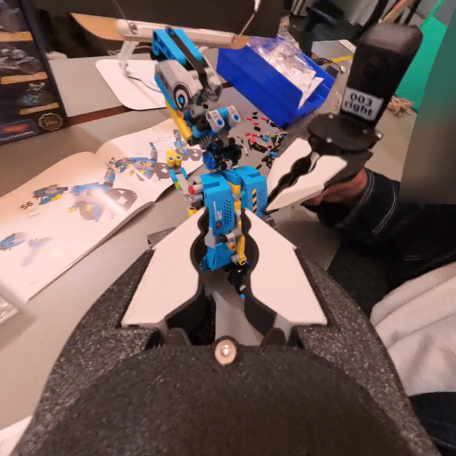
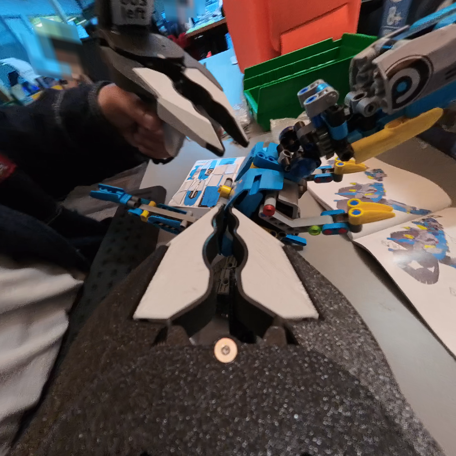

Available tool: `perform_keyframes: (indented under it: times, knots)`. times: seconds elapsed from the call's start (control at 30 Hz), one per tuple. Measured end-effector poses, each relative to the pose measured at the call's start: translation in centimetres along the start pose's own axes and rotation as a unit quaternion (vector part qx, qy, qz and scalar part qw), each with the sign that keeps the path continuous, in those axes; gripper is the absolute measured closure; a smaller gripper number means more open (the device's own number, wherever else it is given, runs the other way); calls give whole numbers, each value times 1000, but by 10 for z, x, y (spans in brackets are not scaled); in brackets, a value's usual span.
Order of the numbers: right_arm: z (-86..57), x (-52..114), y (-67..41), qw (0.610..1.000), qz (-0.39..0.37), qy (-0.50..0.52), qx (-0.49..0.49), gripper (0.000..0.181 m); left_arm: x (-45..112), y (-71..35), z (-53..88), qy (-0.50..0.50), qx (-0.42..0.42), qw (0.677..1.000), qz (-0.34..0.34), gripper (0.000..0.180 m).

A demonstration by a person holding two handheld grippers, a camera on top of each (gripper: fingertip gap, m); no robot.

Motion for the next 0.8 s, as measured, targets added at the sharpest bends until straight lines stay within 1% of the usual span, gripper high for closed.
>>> perform_keyframes:
  times: [0.07,0.13,0.2,0.23,0.27,0.33,0.4,0.43,0.47,0.53,0.6,0.73,0.8]
  knots:
    - [-9,-2,-1,999,12,-32,8,180,8,1,6,24,11,1000,-6,157]
    - [-22,-5,-2,998,9,-69,11,180,12,-2,13,47,-2,999,-27,161]
    - [-32,-11,-1,995,13,-103,-2,180,17,-3,18,60,-10,997,-39,174]
    - [-37,-14,-1,994,15,-105,-12,180,20,-2,20,63,-11,997,-42,177]
    - [-41,-16,-2,994,18,-106,-17,180,23,-1,23,62,-11,997,-44,176]
    - [-45,-18,-3,991,32,-129,-24,181,28,1,24,82,-18,995,-59,159]
    - [-48,-16,-5,988,48,-144,-16,180,35,1,22,102,-23,992,-77,157]
    - [-52,-16,-7,989,54,-136,-12,180,37,1,24,90,-22,992,-89,157]
    - [-55,-17,-9,990,62,-127,-3,179,37,2,25,86,-21,991,-99,163]
    - [-60,-20,-12,994,70,-78,31,178,37,5,23,105,-39,986,-120,177]
    - [-58,-24,-12,996,71,-7,45,178,40,10,19,114,-40,982,-146,178]
    - [-28,-39,-19,986,35,161,-5,169,44,18,13,149,-74,966,-196,180]
    - [-5,-39,-30,975,-4,214,-55,167,43,18,12,157,-85,964,-197,180]
Point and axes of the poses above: each gripper's, where its closed fingertips meet, x out along the fingers, y out of its underside, z = x × y across the jaws, the point moved 6 cm from there along -x, back along the fingers, and after that the axes turned 10 degrees about z, right-handed, at the moved point
